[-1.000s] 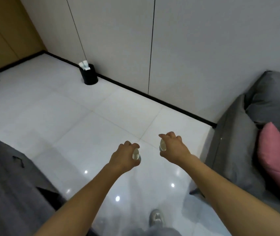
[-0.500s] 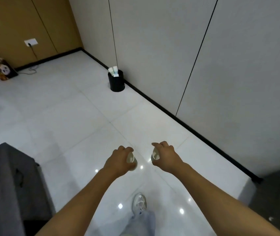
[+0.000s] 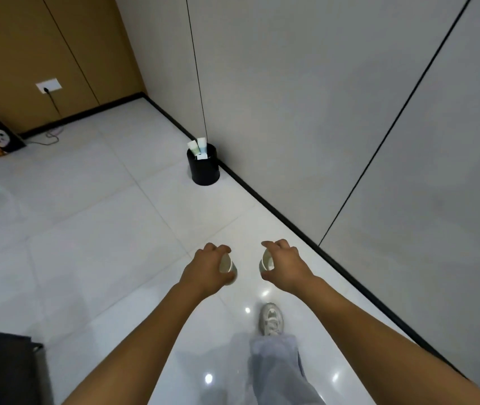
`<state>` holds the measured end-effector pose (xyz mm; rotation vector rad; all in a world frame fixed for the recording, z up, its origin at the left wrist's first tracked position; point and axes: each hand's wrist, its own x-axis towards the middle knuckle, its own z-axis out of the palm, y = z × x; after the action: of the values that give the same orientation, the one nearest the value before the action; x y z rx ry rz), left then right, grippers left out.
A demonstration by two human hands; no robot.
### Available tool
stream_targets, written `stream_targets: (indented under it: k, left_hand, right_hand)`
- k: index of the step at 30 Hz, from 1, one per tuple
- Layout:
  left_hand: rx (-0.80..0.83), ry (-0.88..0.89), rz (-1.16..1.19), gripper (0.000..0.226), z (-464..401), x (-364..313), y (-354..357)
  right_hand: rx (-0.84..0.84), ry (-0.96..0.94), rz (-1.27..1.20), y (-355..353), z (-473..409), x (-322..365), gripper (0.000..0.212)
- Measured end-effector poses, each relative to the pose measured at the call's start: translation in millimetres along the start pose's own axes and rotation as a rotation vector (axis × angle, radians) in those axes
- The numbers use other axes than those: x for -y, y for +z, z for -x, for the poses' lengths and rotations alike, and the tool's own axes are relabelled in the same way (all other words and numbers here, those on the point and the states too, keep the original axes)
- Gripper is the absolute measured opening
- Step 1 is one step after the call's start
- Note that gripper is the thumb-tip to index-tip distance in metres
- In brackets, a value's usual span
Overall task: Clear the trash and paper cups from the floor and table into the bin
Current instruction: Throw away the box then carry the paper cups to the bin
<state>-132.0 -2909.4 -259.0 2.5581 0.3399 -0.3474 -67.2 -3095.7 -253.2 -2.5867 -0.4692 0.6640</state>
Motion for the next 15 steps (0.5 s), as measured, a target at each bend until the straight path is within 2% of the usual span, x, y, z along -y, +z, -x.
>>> stream_targets:
  k: [9, 15]
  left_hand:
    - [-0.041, -0.115, 0.035, 0.055, -209, -24, -73]
    - [-0.035, -0.205, 0.078, 0.055, -314, -2, -115]
  right_hand:
    - [0.058, -0.055, 0.050, -107, -221, 2, 0.069]
    - [0.140, -0.076, 0.080, -140, -346, 26, 0.069]
